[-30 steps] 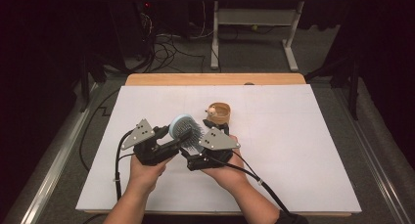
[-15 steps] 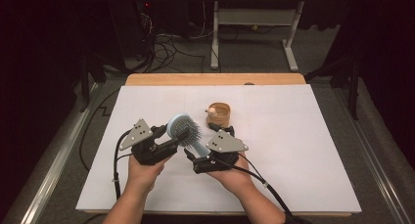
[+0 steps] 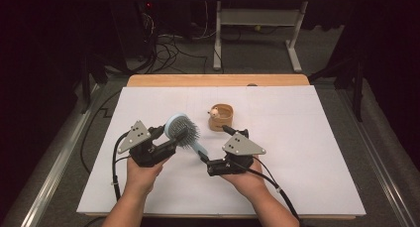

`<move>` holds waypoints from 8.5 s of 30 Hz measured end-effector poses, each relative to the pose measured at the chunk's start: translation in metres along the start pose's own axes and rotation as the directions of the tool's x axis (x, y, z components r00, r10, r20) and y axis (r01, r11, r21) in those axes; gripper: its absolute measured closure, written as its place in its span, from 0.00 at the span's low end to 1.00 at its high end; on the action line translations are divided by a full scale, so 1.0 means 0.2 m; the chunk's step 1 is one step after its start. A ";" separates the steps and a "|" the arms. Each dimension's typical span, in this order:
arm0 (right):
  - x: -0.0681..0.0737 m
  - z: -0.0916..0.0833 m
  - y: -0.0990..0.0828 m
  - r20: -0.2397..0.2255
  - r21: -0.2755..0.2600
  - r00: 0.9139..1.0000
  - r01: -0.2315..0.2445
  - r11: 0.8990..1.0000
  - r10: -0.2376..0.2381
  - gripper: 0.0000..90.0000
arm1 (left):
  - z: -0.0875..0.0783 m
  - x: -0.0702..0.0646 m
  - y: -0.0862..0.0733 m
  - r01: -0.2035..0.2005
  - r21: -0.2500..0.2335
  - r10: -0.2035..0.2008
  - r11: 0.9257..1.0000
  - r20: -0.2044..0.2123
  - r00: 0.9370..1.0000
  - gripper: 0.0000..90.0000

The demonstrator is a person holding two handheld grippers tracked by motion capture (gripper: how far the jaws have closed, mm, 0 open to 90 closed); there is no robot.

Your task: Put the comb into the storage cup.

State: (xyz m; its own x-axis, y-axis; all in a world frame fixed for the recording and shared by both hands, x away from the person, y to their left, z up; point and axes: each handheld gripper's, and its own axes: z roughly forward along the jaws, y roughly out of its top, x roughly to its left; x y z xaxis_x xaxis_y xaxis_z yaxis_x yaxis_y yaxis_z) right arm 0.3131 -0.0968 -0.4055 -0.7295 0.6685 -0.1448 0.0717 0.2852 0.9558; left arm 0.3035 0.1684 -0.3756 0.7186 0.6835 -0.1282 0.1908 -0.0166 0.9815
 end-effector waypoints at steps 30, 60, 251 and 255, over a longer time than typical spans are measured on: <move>-0.28 -0.28 -0.23 0.145 0.059 0.989 -0.037 0.998 0.028 0.00 | -0.09 0.08 0.00 -0.018 -0.027 0.016 0.999 -0.074 0.997 0.60; -0.49 -0.62 -0.48 0.302 0.054 0.945 -0.147 0.988 0.124 0.00 | -0.14 0.12 -0.01 -0.031 -0.038 0.026 0.999 -0.130 0.991 0.60; -0.51 -0.66 -0.48 0.322 -0.007 0.935 -0.154 0.988 0.148 0.00 | 0.77 0.12 0.23 -0.002 0.004 0.002 1.000 -0.089 0.996 0.60; -0.51 -0.66 -0.48 0.320 -0.004 0.936 -0.153 0.988 0.146 0.00 | 0.78 0.13 0.21 0.002 0.009 -0.001 1.000 -0.089 0.996 0.60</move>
State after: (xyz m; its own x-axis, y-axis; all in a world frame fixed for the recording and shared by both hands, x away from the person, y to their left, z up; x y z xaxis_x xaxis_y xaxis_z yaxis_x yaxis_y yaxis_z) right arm 0.2906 -0.2830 -0.4482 -0.4543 0.8874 -0.0776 0.1795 0.1766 0.9678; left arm 0.4346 0.0715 -0.3591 0.6562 0.7457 -0.1159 0.1979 -0.0218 0.9800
